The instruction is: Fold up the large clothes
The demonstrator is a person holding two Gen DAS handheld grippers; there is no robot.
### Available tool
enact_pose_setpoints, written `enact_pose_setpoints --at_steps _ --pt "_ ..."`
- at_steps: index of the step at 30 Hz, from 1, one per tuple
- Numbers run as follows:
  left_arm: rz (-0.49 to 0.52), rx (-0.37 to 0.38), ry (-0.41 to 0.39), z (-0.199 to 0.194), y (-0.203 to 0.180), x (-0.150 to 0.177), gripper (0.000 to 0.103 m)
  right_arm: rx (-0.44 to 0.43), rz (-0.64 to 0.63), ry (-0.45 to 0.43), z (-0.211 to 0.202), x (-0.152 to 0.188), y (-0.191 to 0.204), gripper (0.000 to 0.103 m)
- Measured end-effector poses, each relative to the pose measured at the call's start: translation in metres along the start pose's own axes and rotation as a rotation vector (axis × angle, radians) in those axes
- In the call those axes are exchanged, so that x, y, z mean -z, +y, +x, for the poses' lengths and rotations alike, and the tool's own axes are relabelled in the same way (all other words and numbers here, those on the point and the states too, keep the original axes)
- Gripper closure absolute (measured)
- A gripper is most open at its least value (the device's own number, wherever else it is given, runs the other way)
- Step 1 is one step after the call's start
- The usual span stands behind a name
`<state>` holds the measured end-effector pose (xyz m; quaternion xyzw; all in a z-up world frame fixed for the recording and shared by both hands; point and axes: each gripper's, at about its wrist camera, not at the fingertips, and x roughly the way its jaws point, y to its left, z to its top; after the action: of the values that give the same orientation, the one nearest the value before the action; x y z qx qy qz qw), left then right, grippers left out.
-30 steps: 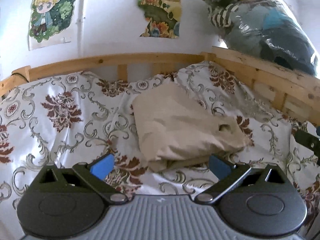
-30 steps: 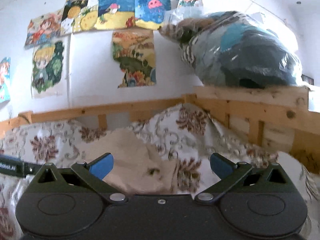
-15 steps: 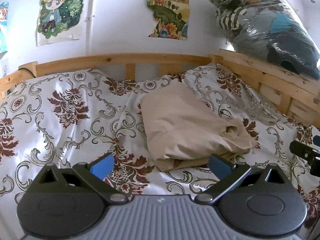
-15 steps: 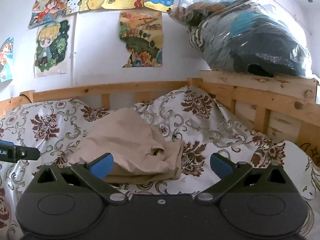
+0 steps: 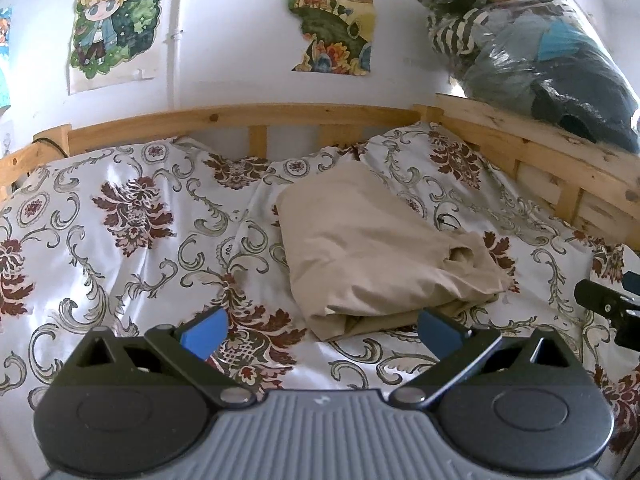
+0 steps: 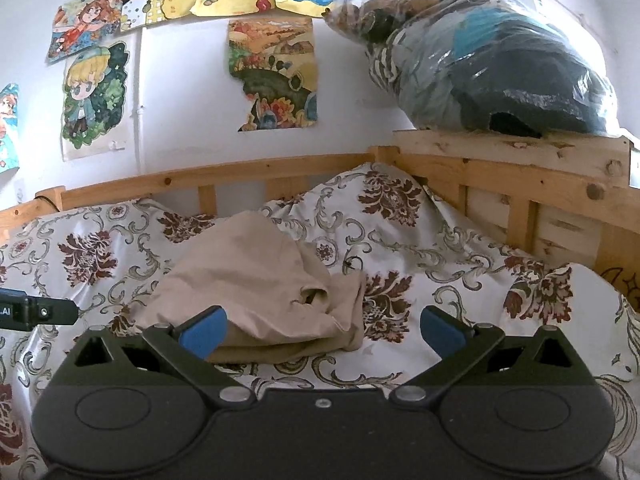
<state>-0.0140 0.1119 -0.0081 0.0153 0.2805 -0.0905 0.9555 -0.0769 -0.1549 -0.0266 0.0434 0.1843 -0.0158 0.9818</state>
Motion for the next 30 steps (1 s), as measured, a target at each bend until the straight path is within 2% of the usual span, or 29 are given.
enact_pose_setpoints --at_steps 22,30 --pt "0.0 -0.001 0.003 -0.0002 0.0015 0.0014 0.001 -0.001 -0.001 0.004 0.0021 0.0005 -0.0009 0.001" --pt "0.022 -0.057 0.024 0.0013 0.0008 0.0009 0.001 -0.003 0.0 0.005 0.0023 0.0003 -0.0014 0.001"
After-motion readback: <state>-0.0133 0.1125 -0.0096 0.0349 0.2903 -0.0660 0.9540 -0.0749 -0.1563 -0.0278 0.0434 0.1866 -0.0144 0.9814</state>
